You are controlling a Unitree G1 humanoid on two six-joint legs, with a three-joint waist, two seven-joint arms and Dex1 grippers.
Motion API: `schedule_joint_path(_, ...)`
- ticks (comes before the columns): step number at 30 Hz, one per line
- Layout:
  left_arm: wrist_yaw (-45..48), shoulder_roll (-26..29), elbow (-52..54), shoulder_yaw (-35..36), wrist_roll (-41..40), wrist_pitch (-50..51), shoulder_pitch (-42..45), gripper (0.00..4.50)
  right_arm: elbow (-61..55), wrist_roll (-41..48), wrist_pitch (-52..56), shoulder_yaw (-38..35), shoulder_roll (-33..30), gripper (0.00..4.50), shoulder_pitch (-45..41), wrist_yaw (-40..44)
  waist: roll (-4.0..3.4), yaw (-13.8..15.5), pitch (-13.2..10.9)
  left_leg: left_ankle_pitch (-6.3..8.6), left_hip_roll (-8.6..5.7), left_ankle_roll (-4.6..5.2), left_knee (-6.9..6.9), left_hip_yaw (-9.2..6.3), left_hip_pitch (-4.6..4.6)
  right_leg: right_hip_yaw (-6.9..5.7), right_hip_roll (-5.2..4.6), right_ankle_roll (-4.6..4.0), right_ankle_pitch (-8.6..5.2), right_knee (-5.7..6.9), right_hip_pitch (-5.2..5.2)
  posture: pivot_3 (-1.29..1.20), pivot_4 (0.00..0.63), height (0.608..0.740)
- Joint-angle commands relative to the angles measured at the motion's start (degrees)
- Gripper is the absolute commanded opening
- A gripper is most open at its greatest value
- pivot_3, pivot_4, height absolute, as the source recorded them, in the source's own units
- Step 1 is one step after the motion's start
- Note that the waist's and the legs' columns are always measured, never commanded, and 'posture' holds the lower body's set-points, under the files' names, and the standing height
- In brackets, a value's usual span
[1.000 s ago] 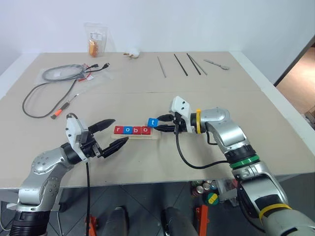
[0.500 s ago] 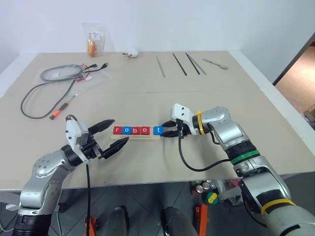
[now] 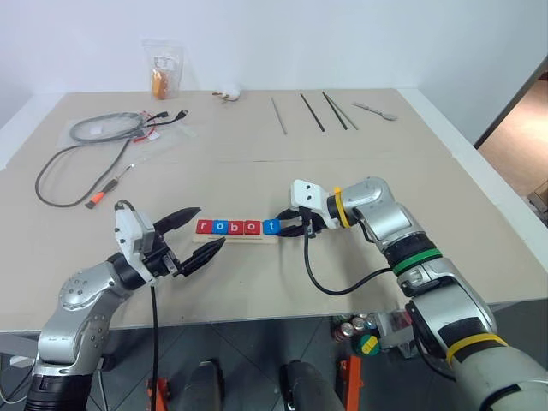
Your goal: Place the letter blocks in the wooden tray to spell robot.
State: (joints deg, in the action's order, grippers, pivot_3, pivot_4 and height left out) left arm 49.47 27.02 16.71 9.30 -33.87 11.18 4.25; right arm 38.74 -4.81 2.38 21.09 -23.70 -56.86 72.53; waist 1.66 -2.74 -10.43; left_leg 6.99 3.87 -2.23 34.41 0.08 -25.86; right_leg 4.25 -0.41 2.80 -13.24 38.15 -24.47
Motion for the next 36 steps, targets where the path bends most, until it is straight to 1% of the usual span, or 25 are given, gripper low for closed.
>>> schedule_joint_path(1,-0.3,-0.7,2.0,-0.2,0.0,-1.5,-0.3,4.5,1.7,-0.8,-1.5,0.1,0.8,1.16,-2.9,0.7,0.0,0.0,0.0,0.0,0.0,0.0,0.0,0.0,0.0,0.0,0.0,0.0,0.0,0.0,0.0,0.0,0.15,0.74)
schedule_joint_path(13,-0.2,-1.4,1.9,-1.4,0.3,-1.8,-0.3,4.5,4.8,-1.0,-2.1,-0.5,2.4,1.16,-5.5,1.8,0.0,0.0,0.0,0.0,0.0,0.0,-0.01,0.0,-0.01,0.0,0.0,0.0,-0.01,0.0,-0.01,0.0,0.15,0.74)
schedule_joint_path(24,0.1,-1.6,0.4,-1.7,0.2,-2.6,0.6,4.5,3.8,-0.4,-0.3,-0.5,2.3,1.16,-5.5,5.8,-0.01,0.0,0.0,0.0,0.0,0.0,-0.02,0.0,-0.01,0.0,0.0,0.0,-0.01,0.0,-0.01,0.0,0.15,0.74)
schedule_joint_path(26,0.1,-1.6,0.2,-1.7,0.2,-2.7,0.7,4.5,4.1,-0.5,-0.5,-0.6,2.4,2.18,-5.6,5.6,-0.01,0.0,0.0,0.0,0.0,0.0,-0.02,0.0,-0.01,0.0,0.0,0.0,-0.01,0.0,-0.02,0.0,0.15,0.74)
schedule_joint_path(27,0.1,-1.7,0.1,-1.8,0.2,-2.7,0.8,4.5,4.5,-0.4,-0.1,-0.8,2.7,2.4,-5.9,5.1,-0.01,0.0,0.0,0.0,0.0,0.0,-0.02,0.0,-0.01,0.0,0.0,0.0,-0.01,0.0,-0.02,0.0,0.15,0.74)
schedule_joint_path(30,0.1,-1.8,-0.1,-2.1,0.3,-2.8,1.1,4.5,5.6,-0.5,0.1,-1.2,3.3,3.55,-6.9,4.2,-0.01,0.0,0.0,0.0,0.0,0.0,-0.02,0.0,-0.01,0.0,0.0,0.0,-0.01,0.0,-0.02,0.0,0.15,0.74)
schedule_joint_path(31,0.1,-1.9,-0.1,-2.2,0.4,-2.8,1.3,4.5,6.1,-0.5,-0.1,-1.3,3.3,3.85,-7.4,4.0,-0.01,0.0,0.0,0.0,0.0,0.0,-0.02,0.0,-0.01,0.0,0.0,0.0,-0.01,0.0,-0.03,0.0,0.15,0.74)
schedule_joint_path(32,0.0,-2.0,-0.1,-2.3,0.4,-2.8,1.3,4.5,6.6,-0.7,-0.7,-1.3,3.3,4.25,-7.8,3.7,-0.01,0.0,0.0,0.0,0.0,0.0,-0.02,0.0,-0.01,0.0,0.0,-0.01,-0.01,0.0,-0.03,0.0,0.15,0.74)
schedule_joint_path(33,0.0,-2.1,-0.2,-2.4,0.5,-2.8,1.4,4.5,7.8,-1.1,-1.0,-1.4,3.4,4.44,-8.5,2.7,-0.01,0.0,0.0,0.0,0.0,0.0,-0.02,0.0,-0.01,0.0,0.0,0.0,-0.01,0.0,-0.03,0.0,0.15,0.74)
schedule_joint_path(36,0.0,-2.2,-0.3,-2.6,0.6,-2.9,1.5,4.5,10.8,-0.5,-1.5,-2.4,3.2,4.44,-10.6,1.9,-0.01,0.0,0.0,0.0,0.0,0.0,-0.02,0.0,-0.01,0.0,0.0,-0.01,-0.01,0.0,-0.02,0.0,0.15,0.74)
